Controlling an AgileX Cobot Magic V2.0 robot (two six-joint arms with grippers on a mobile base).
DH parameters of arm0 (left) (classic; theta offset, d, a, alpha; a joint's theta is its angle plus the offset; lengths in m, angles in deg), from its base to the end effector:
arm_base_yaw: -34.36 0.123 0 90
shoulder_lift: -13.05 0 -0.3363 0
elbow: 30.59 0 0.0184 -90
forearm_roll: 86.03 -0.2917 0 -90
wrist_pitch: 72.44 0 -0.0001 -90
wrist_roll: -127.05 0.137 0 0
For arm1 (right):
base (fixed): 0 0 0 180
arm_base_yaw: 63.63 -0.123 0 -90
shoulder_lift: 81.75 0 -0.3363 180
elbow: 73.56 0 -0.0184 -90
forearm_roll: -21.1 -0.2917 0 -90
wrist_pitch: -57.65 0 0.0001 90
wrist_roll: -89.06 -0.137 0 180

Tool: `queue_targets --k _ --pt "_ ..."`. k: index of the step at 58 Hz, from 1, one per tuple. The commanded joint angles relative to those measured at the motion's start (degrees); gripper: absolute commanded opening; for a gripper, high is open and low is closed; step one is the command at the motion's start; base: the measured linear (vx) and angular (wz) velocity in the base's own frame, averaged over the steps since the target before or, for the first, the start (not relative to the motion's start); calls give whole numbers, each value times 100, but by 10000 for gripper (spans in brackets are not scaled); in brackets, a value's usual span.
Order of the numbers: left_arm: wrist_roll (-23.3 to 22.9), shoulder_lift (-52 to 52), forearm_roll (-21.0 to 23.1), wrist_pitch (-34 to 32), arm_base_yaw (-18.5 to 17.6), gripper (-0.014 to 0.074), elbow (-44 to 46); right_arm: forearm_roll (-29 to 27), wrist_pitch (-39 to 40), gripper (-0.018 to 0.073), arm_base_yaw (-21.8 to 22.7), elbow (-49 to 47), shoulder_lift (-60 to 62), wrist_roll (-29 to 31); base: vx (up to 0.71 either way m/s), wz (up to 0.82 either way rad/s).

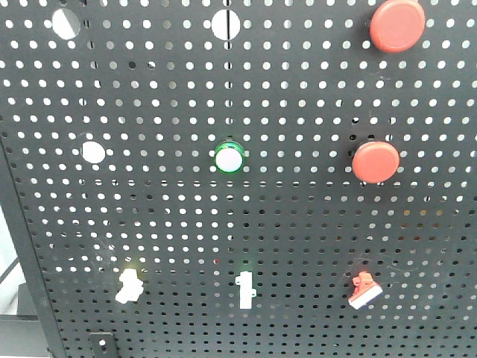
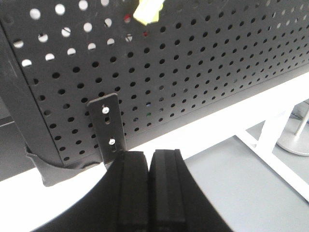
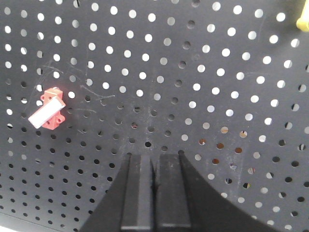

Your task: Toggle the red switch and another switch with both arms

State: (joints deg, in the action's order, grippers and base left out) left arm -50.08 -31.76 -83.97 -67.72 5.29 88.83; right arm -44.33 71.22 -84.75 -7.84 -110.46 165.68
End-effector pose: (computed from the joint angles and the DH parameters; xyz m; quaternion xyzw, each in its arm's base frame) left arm 0.1538 -0.0859 0.2531 0.2122 0.7917 -0.1410 0.5552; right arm 0.1328 0.0201 0.2834 -0.1234 0.6882 -0.0171 0.7147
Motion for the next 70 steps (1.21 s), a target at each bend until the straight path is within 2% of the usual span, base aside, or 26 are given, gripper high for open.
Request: queue_targets --k 1,14,16,21,26,31,40,43,59,70 --pt "-30 0 23 -413 -28 3 151 103 239 -6 2 -166 -30 54 0 0" --pt "22 43 -24 -666 -14 3 -60 103 239 -6 2 -166 -30 54 0 0" --pt "67 118 -150 -881 55 3 -190 103 239 -6 2 -166 -30 54 0 0" --pt "60 651 -112 -1401 329 3 -665 103 246 -6 2 -166 -30 54 0 0" --pt "60 1416 -82 -1563 723 3 -1103 103 241 -6 2 -166 -30 54 0 0" --pt "13 2238 -75 -1389 1187 3 -1483 103 241 -6 2 -166 -30 54 0 0" --pt "-374 3552 -80 -1170 1996 3 -2066 103 241 -6 2 -166 -30 54 0 0" --pt "-393 3963 -110 -695 2174 3 -2047 103 241 -6 2 -166 -30 54 0 0" --pt "-393 3932 -83 215 2255 3 -2047 103 222 -6 2 -166 -57 54 0 0" --pt "-393 3932 -83 529 2255 3 -2047 103 222 -6 2 -166 -57 54 0 0"
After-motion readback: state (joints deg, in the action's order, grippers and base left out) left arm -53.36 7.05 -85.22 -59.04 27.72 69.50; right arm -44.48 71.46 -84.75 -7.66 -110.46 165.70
